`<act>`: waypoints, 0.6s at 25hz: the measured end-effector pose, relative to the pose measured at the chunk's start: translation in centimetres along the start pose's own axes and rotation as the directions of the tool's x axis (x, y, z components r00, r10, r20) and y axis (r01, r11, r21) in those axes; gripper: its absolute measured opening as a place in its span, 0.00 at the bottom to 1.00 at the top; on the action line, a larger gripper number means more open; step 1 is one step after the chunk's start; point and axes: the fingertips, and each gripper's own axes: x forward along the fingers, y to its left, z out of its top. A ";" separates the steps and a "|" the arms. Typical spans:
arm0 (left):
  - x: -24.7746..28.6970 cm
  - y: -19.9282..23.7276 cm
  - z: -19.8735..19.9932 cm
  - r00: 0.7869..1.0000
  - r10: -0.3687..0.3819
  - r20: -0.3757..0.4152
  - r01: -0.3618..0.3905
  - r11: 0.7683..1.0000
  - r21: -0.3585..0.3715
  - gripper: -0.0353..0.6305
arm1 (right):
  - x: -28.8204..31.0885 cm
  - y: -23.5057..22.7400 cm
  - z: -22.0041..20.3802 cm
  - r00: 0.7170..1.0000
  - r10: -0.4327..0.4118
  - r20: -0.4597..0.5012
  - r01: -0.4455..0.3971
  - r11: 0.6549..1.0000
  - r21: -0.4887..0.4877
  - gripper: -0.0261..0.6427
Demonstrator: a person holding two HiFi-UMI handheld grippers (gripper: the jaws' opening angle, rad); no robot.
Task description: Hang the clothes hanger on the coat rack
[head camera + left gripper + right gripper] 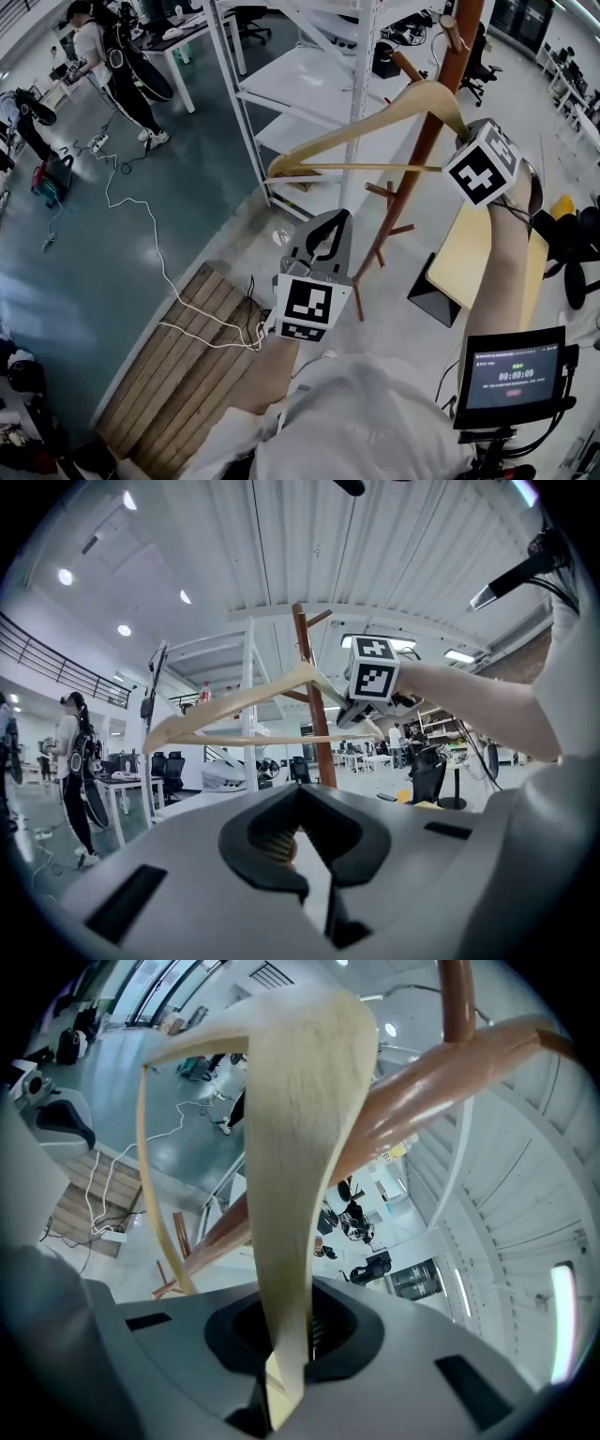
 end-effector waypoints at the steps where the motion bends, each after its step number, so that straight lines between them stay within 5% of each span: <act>1: 0.1 -0.1 -0.1 1.000 -0.004 -0.002 0.004 1.000 -0.004 0.05 | 0.3 -0.1 -0.3 1.000 -0.006 -0.003 0.006 1.000 0.005 0.10; 9: 1.2 -1.5 -1.6 0.999 -0.046 -0.028 0.045 0.999 -0.020 0.05 | 0.5 -1.0 -0.6 0.988 -0.086 0.130 0.073 0.992 0.101 0.10; 15: 2.2 -3.8 -3.0 0.995 -0.084 -0.049 0.083 0.996 -0.026 0.05 | -1.3 -0.5 -0.9 0.942 -0.067 0.328 0.020 0.989 0.146 0.13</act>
